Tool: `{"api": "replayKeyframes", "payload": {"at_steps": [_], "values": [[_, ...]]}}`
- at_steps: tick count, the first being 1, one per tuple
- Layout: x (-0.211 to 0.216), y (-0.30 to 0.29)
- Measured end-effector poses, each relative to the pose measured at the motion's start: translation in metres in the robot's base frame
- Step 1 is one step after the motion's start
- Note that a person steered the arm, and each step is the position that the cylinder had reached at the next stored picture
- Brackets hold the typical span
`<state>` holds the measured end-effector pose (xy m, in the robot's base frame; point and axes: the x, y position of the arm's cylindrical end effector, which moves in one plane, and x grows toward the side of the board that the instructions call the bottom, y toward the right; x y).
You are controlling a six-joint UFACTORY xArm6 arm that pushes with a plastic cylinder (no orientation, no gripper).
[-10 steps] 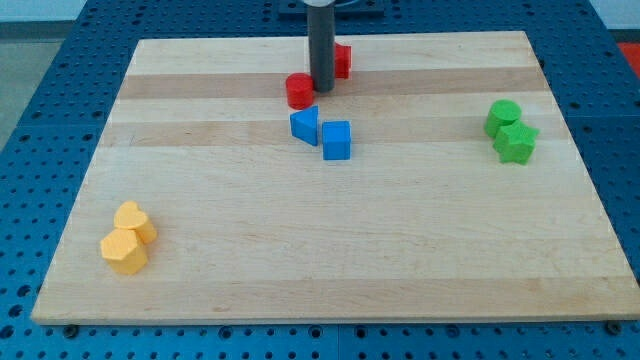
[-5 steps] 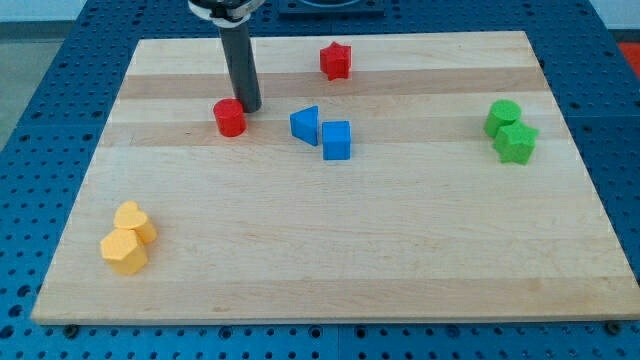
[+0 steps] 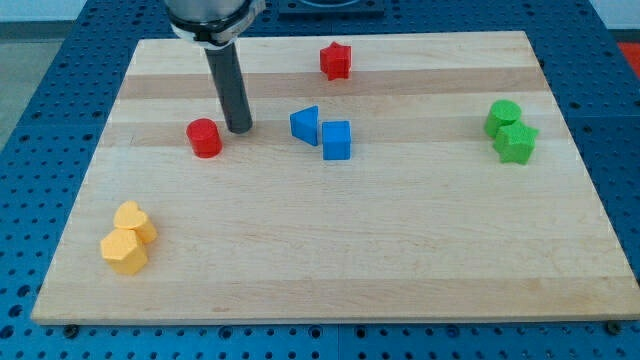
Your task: Separate the red blocks
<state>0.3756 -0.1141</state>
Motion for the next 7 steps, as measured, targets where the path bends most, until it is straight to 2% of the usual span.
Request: {"api": "replayKeyframes", "payload": {"at_steps": [2, 5, 7], "values": [[0.024, -0.001], [0.026, -0.071], [0.026, -0.093]]}}
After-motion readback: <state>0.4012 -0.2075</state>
